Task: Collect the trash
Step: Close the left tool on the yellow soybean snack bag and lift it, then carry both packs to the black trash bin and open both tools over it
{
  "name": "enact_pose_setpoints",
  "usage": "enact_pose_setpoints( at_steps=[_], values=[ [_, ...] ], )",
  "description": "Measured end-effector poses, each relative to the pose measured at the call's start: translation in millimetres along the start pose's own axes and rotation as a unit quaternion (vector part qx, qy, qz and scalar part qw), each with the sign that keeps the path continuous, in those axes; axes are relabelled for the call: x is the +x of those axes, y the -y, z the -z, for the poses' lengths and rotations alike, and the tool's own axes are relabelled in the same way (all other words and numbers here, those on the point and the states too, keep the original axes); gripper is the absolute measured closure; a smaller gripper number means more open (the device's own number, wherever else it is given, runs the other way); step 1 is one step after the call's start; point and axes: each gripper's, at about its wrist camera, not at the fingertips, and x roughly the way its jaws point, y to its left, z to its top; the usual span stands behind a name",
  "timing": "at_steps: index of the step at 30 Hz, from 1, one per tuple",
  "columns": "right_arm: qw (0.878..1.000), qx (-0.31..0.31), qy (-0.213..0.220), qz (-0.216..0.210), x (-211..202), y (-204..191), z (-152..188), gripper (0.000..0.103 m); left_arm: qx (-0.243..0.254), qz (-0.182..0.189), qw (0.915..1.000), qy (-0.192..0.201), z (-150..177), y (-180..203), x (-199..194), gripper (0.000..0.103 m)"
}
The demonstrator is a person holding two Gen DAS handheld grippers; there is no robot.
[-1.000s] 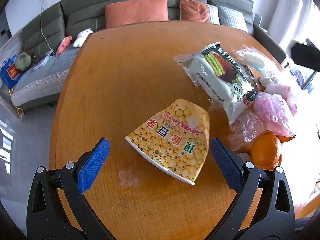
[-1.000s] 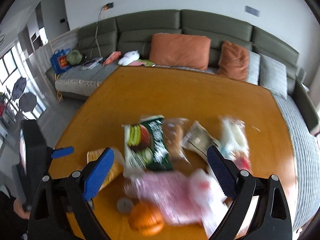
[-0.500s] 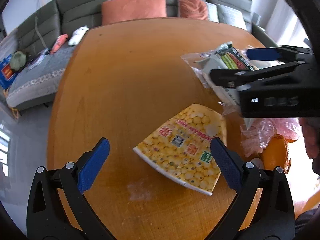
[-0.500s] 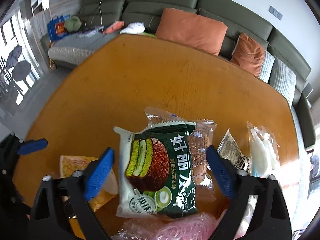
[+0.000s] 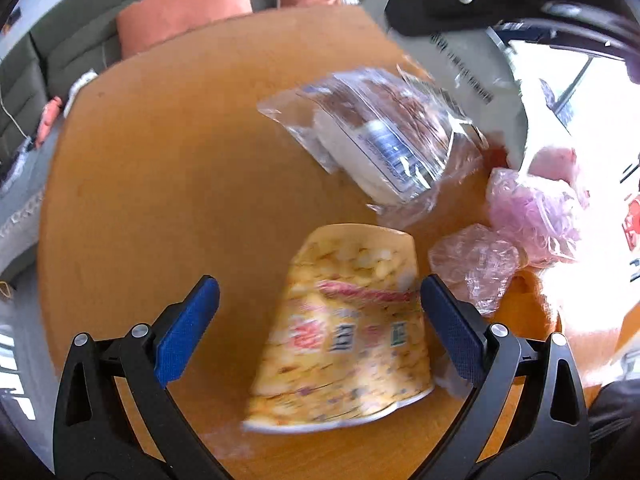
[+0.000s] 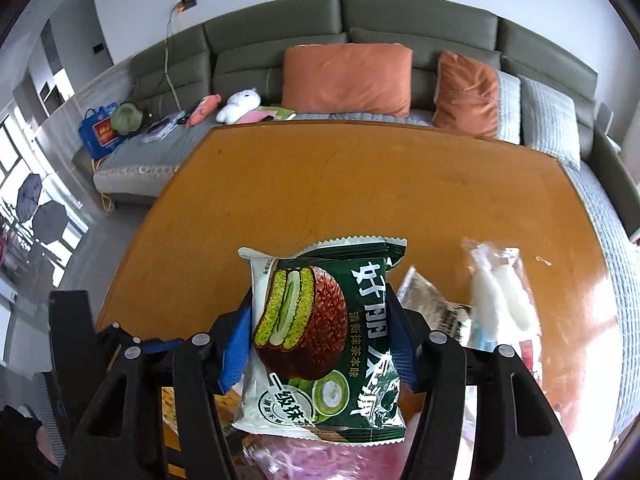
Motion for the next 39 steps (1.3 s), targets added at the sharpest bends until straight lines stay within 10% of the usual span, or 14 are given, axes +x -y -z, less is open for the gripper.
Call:
enact_pose_setpoints(
  at_steps=[4,7,25,39],
  values=[
    [1.000,0.011,-0.002,-0.001,-3,7,3,0.043,-0.003,-0.020,0.9998,-0.005,3,11,8,0.009],
    [1.000,0.009,0.010,-0.008,-11,5,7,0.044,-0.016,-0.031,0.9994,0.002,13,19,5,0.029],
    [0.998,-0.047,0.021,-0.039,-41,-60,23,0.044,-0.149,-0.027,0.9851,0.082,70,-33,-80,0.031],
    [0.979,-0.157,0.003,-0.131,-33,-231,33,0.044,-0.279,-0.122,0.9449,0.121,178,-143,-168,0.031]
  ],
)
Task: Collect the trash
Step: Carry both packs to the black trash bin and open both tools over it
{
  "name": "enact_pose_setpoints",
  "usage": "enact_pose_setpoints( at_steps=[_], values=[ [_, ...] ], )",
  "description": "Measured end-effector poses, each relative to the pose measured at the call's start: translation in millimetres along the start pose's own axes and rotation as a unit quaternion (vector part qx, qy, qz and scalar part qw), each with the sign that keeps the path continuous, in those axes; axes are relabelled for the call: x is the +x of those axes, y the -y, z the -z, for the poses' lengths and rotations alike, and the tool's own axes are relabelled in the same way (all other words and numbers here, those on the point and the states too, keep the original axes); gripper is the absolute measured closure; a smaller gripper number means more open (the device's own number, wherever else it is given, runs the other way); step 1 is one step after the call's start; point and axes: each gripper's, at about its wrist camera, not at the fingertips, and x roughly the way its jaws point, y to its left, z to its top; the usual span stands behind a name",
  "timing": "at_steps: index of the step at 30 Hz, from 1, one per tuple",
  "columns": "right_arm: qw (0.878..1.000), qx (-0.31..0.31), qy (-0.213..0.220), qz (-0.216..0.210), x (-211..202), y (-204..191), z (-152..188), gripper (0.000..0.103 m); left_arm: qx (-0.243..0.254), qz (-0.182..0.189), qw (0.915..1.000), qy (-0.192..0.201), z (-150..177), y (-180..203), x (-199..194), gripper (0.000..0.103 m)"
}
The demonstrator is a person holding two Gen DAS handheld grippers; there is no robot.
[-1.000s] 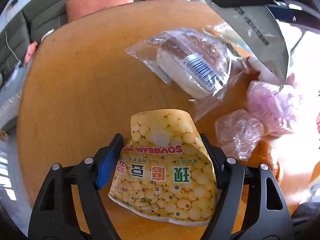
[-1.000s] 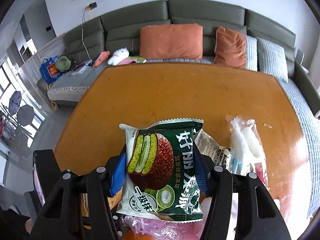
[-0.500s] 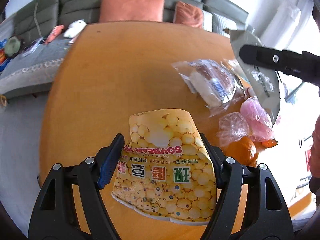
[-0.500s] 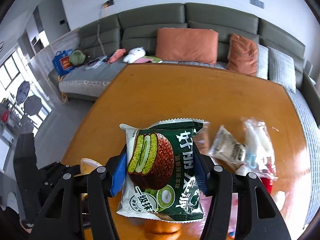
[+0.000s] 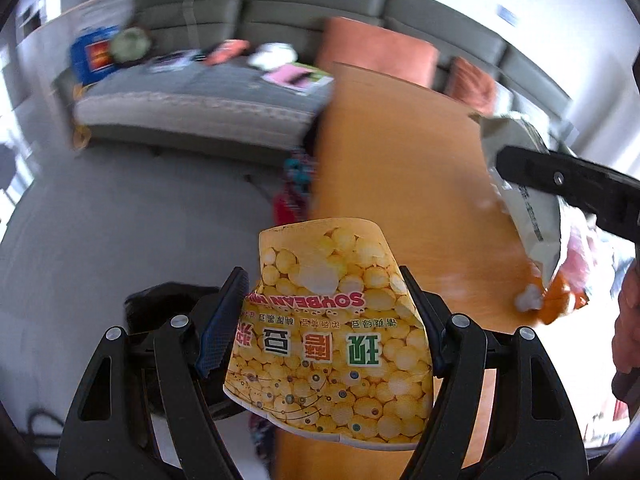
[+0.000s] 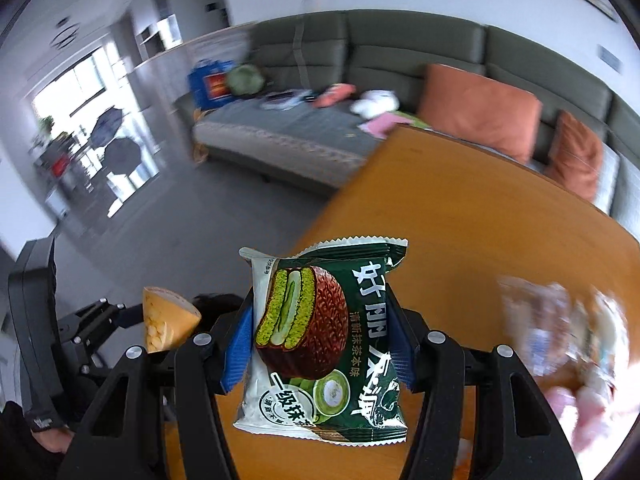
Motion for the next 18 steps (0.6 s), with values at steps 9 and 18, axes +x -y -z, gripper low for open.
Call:
enact_pose_setpoints(
  at_steps=[9,18],
  values=[
    [0.993,-0.067,-0.044,-0.092,60,-122,-14,0.044,-0.098,-0.085,0.9915,-0.009,48,-123,-31,0.031],
    [0.981,-0.095,-0.096,-0.137,117,-218,-21,0.044,-0.140,-0.120,0.9817,-0.047,82,-201,-25,0.029]
  ],
)
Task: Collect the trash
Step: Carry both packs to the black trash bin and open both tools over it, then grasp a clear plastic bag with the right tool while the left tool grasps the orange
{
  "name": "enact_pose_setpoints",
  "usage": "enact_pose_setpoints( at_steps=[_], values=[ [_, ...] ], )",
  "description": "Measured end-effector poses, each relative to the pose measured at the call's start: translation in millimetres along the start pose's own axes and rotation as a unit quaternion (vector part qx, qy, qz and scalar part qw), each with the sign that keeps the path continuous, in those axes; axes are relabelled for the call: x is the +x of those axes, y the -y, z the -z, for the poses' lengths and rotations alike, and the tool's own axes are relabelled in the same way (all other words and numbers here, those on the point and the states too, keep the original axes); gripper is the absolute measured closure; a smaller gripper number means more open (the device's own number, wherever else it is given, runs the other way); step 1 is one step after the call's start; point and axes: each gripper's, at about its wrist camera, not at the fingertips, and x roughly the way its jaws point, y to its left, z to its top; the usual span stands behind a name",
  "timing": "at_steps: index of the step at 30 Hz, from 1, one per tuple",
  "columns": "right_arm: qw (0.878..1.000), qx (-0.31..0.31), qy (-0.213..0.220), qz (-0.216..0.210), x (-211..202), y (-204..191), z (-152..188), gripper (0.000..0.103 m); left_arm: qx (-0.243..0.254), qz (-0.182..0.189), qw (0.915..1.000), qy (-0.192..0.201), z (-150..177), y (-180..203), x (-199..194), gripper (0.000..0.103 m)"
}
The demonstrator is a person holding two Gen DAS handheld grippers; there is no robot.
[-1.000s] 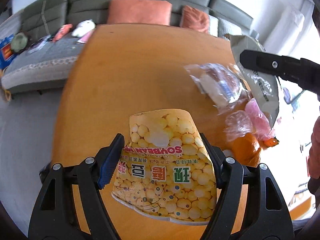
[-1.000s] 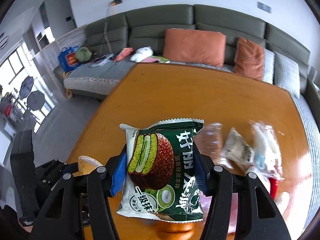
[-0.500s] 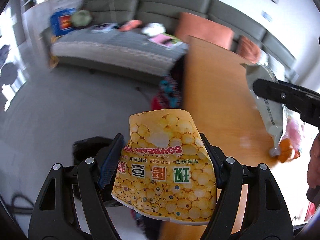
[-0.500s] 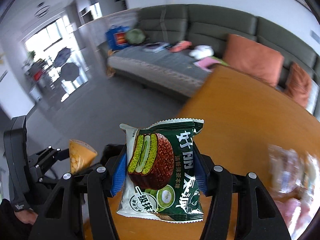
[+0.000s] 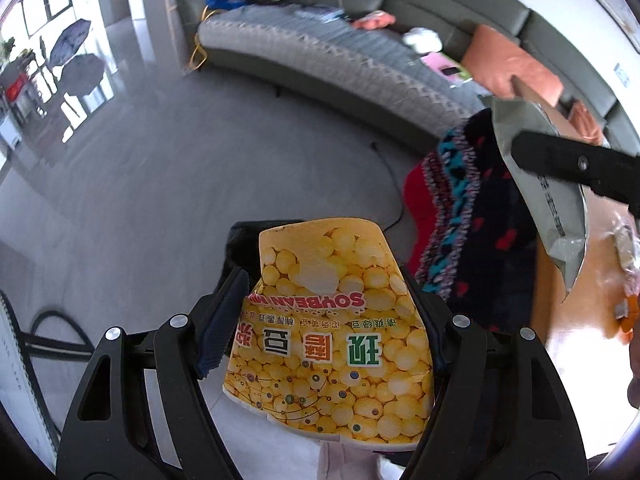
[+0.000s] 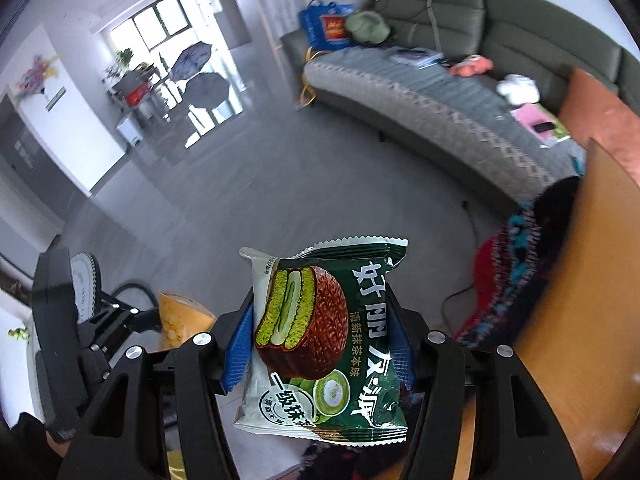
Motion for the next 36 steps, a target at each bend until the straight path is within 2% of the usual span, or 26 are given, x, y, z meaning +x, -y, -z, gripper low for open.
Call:
enact_pose_setpoints(
  at_steps=[2,3,5,11,20,28,36],
  values=[
    [1.000,-0.004,-0.018,-0.008,17,-12,-7,0.039,-0.005,-0.007,0.9999,-0.005,-2,-5,6,0.022],
    [1.000,-0.006,-0.020,-0.007,21,-16,-10,0.037,-0.010,-0.014,0.9998,-0.007,-5,-8,9,0.005],
    [1.000,-0.018,-0.012,0.004,26,-27,-14,0.034,-0.018,-0.018,0.9997,-0.005,-5,-17,10,0.006],
    [0.999,-0.049,0.008,0.007,27,-45,-27,0.032,-0.068,0.009,0.9972,-0.031,-7,-38,21,0.006],
    [0.999,-0.039,0.024,-0.001,12,-37,-28,0.032,-0.090,0.000,0.9958,-0.016,-8,-41,11,0.006],
    [0.998,-0.021,0.055,0.018,-31,-12,-13,0.032,-0.054,0.011,0.9984,0.008,-20,-2,-6,0.006],
    [0.995,0.024,0.088,0.046,-91,41,18,0.032,0.009,0.055,0.9981,0.027,-32,81,-23,0.006]
  ],
)
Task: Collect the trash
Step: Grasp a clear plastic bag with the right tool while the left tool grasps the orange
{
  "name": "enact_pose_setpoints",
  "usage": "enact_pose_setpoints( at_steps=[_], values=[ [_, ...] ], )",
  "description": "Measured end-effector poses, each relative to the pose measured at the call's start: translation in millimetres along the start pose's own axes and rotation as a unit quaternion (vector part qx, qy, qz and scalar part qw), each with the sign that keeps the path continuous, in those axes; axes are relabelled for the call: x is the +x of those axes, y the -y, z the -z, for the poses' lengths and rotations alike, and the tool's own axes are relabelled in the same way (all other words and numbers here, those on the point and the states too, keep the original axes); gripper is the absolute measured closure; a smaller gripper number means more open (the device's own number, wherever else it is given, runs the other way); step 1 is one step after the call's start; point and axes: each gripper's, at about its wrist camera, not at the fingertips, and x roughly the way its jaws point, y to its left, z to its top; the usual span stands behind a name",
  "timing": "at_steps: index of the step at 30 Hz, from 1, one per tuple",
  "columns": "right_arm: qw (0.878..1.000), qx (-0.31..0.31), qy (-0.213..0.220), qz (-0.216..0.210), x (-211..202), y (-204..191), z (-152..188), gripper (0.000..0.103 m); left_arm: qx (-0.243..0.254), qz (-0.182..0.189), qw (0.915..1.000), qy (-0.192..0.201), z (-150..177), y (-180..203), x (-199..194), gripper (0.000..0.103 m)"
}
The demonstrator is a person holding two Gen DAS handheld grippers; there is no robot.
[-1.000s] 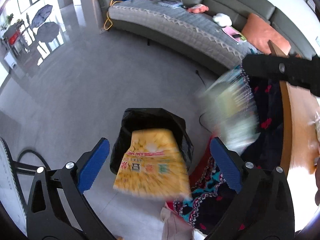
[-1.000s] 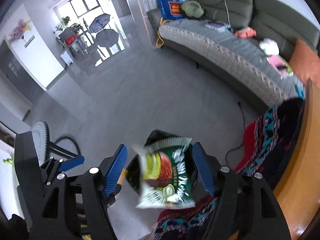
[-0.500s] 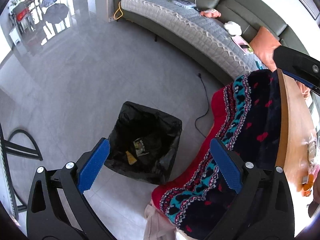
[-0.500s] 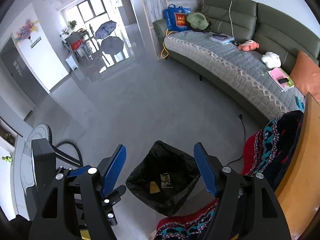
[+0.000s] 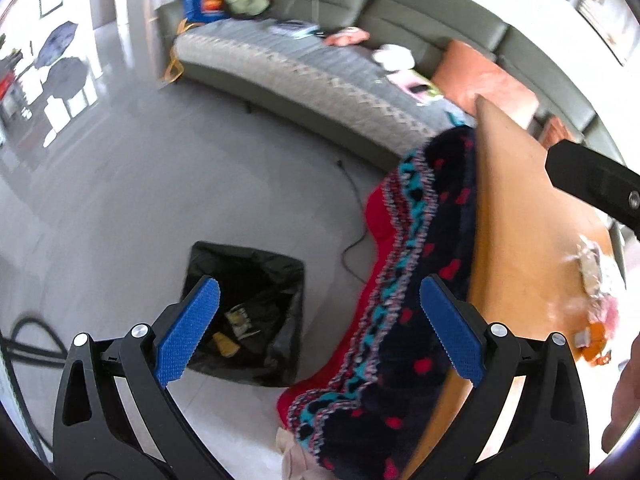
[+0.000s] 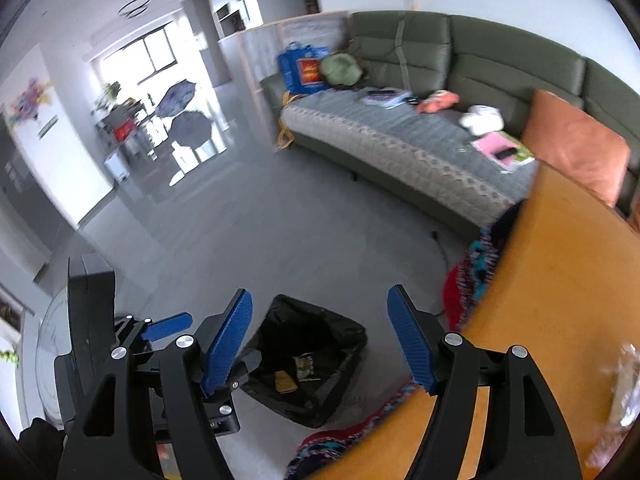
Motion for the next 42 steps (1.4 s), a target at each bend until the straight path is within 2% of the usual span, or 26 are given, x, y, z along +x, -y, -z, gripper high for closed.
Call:
enact_pose_setpoints(
  at_steps=[8,16,21,24,27,31,33,34,35,37,42],
  values=[
    [0.996,0.061,0.023,0.063,-64,90,40,0.032,0.079,0.038,0.9961,-0.001,6,109,4,0.006],
    [0.983,0.132,0.042,0.120,-126,180,92,0.032,0.155,0.078,0.9848,-0.012,27,212,7,0.006],
    [0.967,0.170,0.054,0.180,-163,232,128,0.032,0.191,0.104,0.9759,-0.020,41,264,9,0.006],
    [0.953,0.206,0.058,0.215,-186,270,152,0.032,0.209,0.121,0.9701,-0.023,48,293,9,0.006],
    [0.938,0.236,0.047,0.250,-198,303,178,0.032,0.234,0.135,0.9624,-0.027,59,320,8,0.006],
    [0.928,0.246,0.022,0.279,-197,333,209,0.032,0.265,0.155,0.9510,-0.036,76,351,6,0.006],
    [0.928,0.247,0.002,0.279,-188,343,221,0.037,0.282,0.167,0.9440,-0.039,87,365,4,0.006],
    [0.929,0.247,-0.006,0.276,-184,343,223,0.052,0.289,0.169,0.9415,-0.040,91,370,4,0.006],
    [0.931,0.248,-0.018,0.265,-179,347,227,0.060,0.299,0.171,0.9377,-0.043,97,377,3,0.006],
    [0.934,0.256,-0.016,0.250,-181,351,232,0.068,0.316,0.172,0.9317,-0.050,107,388,5,0.006],
    [0.938,0.259,0.022,0.231,-205,349,227,0.069,0.351,0.164,0.9199,-0.059,124,416,19,0.006]
  ],
)
